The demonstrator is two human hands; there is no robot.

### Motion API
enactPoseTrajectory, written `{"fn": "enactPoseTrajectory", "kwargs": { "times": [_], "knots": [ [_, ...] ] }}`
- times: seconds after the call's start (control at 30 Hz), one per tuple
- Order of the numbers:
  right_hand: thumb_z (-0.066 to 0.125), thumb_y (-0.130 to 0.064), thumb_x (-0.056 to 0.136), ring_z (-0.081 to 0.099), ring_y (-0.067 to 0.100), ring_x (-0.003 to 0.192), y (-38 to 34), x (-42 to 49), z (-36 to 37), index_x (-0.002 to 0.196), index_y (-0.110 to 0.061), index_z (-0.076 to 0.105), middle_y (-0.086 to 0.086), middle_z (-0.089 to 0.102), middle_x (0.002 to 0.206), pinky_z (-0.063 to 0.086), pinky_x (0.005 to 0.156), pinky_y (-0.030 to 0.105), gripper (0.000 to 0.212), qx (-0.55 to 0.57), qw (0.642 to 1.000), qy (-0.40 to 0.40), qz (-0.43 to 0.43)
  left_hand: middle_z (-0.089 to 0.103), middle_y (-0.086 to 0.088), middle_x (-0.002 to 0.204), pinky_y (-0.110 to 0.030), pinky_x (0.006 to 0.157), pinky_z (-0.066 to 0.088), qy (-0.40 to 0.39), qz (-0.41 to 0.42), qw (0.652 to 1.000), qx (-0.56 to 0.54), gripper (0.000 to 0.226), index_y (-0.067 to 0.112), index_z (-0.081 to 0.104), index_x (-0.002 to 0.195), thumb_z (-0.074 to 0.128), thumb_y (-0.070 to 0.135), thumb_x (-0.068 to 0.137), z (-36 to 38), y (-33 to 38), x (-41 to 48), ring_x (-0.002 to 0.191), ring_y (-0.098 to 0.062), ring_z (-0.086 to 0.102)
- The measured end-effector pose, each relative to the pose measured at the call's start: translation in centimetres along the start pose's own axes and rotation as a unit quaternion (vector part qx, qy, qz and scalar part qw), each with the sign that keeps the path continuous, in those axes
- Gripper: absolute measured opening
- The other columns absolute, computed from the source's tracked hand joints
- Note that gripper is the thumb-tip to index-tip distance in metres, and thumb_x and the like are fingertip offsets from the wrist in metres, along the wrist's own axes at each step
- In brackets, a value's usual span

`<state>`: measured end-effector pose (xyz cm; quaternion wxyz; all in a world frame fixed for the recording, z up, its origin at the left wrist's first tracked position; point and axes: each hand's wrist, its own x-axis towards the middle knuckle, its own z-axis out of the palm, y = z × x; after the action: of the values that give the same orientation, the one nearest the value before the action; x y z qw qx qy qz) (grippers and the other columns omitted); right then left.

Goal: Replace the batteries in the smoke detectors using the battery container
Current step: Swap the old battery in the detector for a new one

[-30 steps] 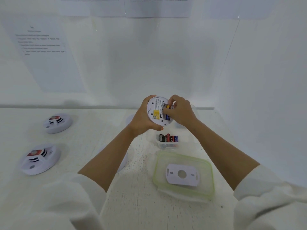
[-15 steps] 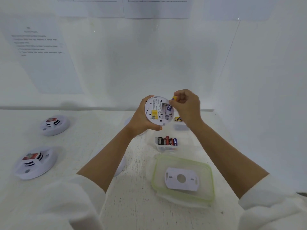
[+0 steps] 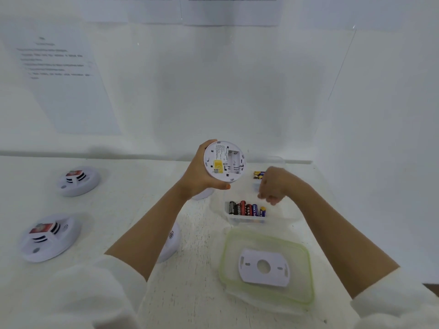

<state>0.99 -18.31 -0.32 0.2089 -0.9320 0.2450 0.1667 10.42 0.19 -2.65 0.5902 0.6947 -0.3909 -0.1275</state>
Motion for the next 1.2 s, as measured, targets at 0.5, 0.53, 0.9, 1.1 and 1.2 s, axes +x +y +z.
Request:
{"fn": "enactPoseTrajectory", "kwargs": {
  "times": [0.5, 0.53, 0.9, 1.1, 1.2],
  "knots": [
    [0.068, -0.032, 0.081, 0.061, 0.024, 0.099, 0.4, 7.8, -0.8, 0.108, -0.006, 0.062, 0.008, 0.065, 0.109, 0.051, 0.088, 0.034, 0.038, -0.110, 0.990, 0.081, -0.017, 0.043, 0.010, 0.125, -0.012, 0.083, 0.047, -0.006, -0.028, 0.999, -0.034, 0.101, 0.022, 0.027, 0.131, 0.079, -0.018, 0.053, 0.0, -0.8, 0.9, 0.111, 0.007, 0.049],
    [0.068, -0.031, 0.081, 0.061, 0.024, 0.098, 0.5, 7.9, -0.7, 0.107, -0.006, 0.062, 0.008, 0.065, 0.108, 0.051, 0.087, 0.034, 0.036, -0.106, 0.990, 0.085, -0.022, 0.043, 0.010, 0.125, -0.013, 0.083, 0.047, -0.005, -0.028, 0.999, -0.035, 0.102, 0.022, 0.027, 0.131, 0.079, -0.017, 0.053, 0.0, -0.8, 1.0, 0.111, 0.006, 0.048],
    [0.078, -0.014, 0.071, 0.054, 0.013, 0.062, 0.4, 5.6, -2.4, 0.082, -0.009, 0.057, 0.003, 0.057, 0.077, 0.040, 0.053, 0.019, 0.025, 0.129, 0.968, 0.171, -0.129, 0.044, 0.010, 0.124, -0.013, 0.083, 0.048, 0.002, -0.024, 0.999, -0.034, 0.100, 0.019, 0.028, 0.132, 0.079, -0.017, 0.054, 0.1, -0.4, 0.9, 0.113, 0.002, 0.048],
    [0.080, -0.007, 0.068, 0.060, 0.000, 0.059, -0.8, 0.5, -4.0, 0.083, -0.007, 0.065, 0.001, 0.064, 0.072, 0.053, 0.067, 0.018, 0.021, 0.390, 0.821, 0.320, -0.268, 0.045, 0.010, 0.121, -0.012, 0.085, 0.047, 0.015, -0.018, 0.999, -0.028, 0.099, 0.018, 0.029, 0.132, 0.080, -0.015, 0.053, 0.4, 0.1, 0.5, 0.112, -0.001, 0.048],
    [0.080, -0.002, 0.065, 0.063, 0.004, 0.062, -2.3, -1.6, -2.5, 0.082, -0.006, 0.067, 0.001, 0.065, 0.071, 0.056, 0.067, 0.020, 0.021, 0.353, 0.825, 0.289, -0.333, 0.046, 0.006, 0.120, -0.014, 0.079, 0.049, 0.017, -0.010, 0.999, -0.038, 0.099, 0.015, 0.029, 0.131, 0.078, -0.019, 0.052, 0.7, 0.7, 0.3, 0.108, -0.004, 0.051]
  ]
}}
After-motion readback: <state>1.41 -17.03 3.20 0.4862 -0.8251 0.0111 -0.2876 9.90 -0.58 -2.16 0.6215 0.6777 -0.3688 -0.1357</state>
